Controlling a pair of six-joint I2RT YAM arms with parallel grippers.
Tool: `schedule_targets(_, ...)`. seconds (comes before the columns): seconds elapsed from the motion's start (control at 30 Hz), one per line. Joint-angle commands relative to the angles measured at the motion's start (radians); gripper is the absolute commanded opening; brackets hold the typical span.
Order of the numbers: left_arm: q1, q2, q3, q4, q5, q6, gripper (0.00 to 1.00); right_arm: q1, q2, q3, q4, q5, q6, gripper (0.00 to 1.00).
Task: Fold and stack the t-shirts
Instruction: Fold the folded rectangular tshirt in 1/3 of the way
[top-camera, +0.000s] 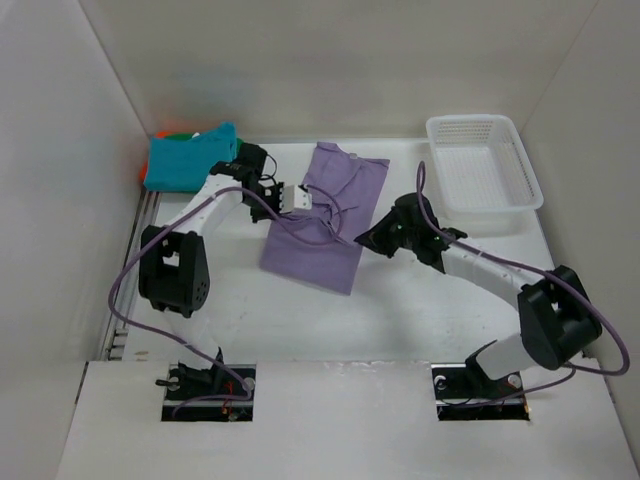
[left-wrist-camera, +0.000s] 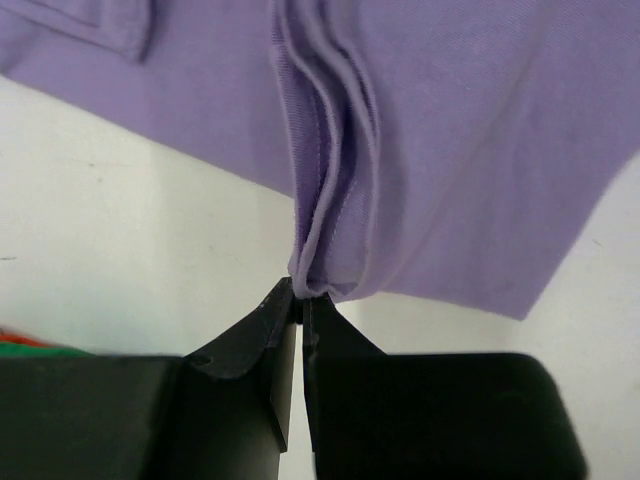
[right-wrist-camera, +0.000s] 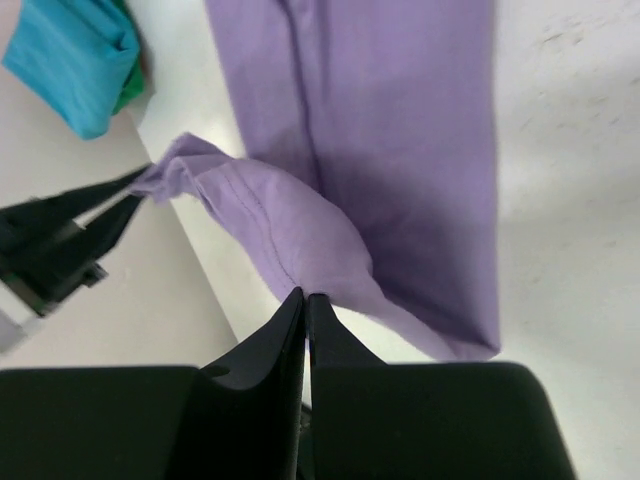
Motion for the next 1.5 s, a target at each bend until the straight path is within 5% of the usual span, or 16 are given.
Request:
schedule_targets(0.0, -0.011, 0.048, 0.094, 0.060, 0.031, -0.159, 0.03, -0.039, 0.065, 0.034, 0.055, -0.090, -0.067, 0.05)
schedule_targets(0.93, 0.011, 0.252, 0.203, 0.188, -0.003, -0.189, 0.08, -0.180, 0.399, 0.209, 0.127, -0.215, -0.117, 0.07)
schedule_targets(1.1, 0.021, 0.278, 0.203, 0.218, -0.039, -0.216, 0.29, -0.222, 0.418, 0.187, 0.158, -0.206, -0.128, 0.39)
schedule_targets(1.3, 0.041, 0.298, 0.212, 0.336, -0.142, -0.291, 0.41, -0.251, 0.380, 0.211, 0.240, -0.204, -0.150, 0.44)
schedule_targets(1.47, 0.079, 0.215, 0.211, 0.329, -0.086, -0.307, 0.51, -0.271, 0.327, 0.239, 0.202, -0.204, -0.203, 0.46)
